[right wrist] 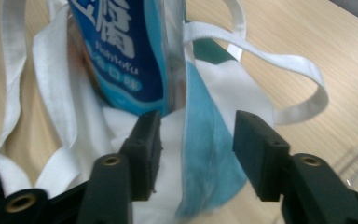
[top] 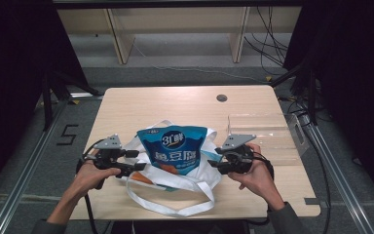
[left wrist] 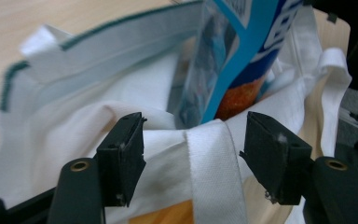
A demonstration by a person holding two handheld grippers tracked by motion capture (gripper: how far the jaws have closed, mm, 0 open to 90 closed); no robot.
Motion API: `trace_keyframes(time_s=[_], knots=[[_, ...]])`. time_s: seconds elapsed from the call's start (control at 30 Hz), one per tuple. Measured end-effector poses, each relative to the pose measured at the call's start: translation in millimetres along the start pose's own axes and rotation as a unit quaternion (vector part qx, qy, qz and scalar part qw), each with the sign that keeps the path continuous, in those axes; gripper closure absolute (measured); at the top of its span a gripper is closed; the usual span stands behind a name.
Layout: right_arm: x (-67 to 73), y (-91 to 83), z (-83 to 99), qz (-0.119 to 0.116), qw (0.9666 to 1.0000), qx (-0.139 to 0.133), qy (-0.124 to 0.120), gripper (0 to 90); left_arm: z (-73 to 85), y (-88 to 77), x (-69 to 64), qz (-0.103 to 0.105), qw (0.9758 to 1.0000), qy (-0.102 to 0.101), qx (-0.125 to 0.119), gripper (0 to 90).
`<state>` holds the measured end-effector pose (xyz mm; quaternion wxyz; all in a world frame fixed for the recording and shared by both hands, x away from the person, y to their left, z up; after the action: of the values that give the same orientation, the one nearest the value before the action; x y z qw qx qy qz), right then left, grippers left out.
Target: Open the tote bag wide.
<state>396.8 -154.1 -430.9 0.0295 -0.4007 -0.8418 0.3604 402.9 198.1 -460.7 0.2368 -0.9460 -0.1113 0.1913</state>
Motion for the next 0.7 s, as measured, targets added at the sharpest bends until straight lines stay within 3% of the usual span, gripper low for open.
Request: trace_keyframes(time_s=[0.07,0.1,0.17,0.2,0.27,0.33,0.37,0.43,0.5,0.53,0.57,0.6,0.7], knots=[[0.7,11.9,-3.4,-0.005,0.9999,0.002,-0.011,57.0,4.7,11.0,0.0,0.004,0.9999,0.003,0.015,37.1],[2.4,16.1,-4.3,-0.006,0.9999,0.011,-0.011,60.8,8.1,16.3,-0.5,-0.001,0.9993,0.019,0.033,37.5],[0.8,28.5,-7.8,0.000,0.9996,0.013,-0.024,73.5,13.4,21.5,-2.8,-0.002,0.9972,0.042,0.061,47.1],[-1.4,33.7,-9.8,0.012,0.9996,0.011,-0.022,81.9,16.2,23.4,-5.8,-0.001,0.9964,0.056,0.064,53.2],[-9.9,40.5,-14.5,0.042,0.9990,0.011,-0.006,88.4,23.8,25.3,-10.8,-0.006,0.9908,0.090,0.101,67.5],[-17.6,46.5,-16.4,0.071,0.9972,0.012,0.022,88.6,31.7,29.8,-14.5,0.002,0.9884,0.098,0.116,68.5],[-19.9,49.4,-16.2,0.074,0.9968,0.017,0.026,88.6,37.8,32.5,-14.9,-0.003,0.9848,0.111,0.134,69.1],[-24.6,57.9,-14.5,0.090,0.9950,0.028,0.033,88.6,45.4,35.3,-13.2,-0.004,0.9838,0.106,0.145,75.8],[-25.4,68.4,-11.1,0.100,0.9928,0.050,0.042,88.6,50.0,36.1,-11.8,0.000,0.9854,0.096,0.141,78.1],[-25.7,72.8,-8.7,0.105,0.9920,0.059,0.038,88.6,51.1,35.0,-10.4,0.000,0.9839,0.100,0.148,78.9],[-24.8,75.9,-7.0,0.107,0.9910,0.068,0.042,88.7,53.1,35.9,-10.6,-0.001,0.9852,0.095,0.143,79.6],[-24.1,80.8,-4.0,0.111,0.9903,0.072,0.044,88.7,54.8,35.3,-9.7,-0.001,0.9834,0.098,0.153,80.5],[-21.1,88.3,6.8,0.115,0.9884,0.087,0.048,88.6,58.3,36.8,-9.8,-0.001,0.9860,0.087,0.142,81.5]])
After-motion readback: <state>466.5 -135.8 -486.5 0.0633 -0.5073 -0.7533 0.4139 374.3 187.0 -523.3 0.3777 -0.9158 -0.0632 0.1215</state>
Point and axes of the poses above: each handheld gripper's, and its own axes: y roughly forward along the jaws, z roughly out of its underside, x roughly to its left, the point moved 3 cm from there along y, roughly forward along the jaws, and after that the axes turned 15 degrees about z, right-handed, at the moved point
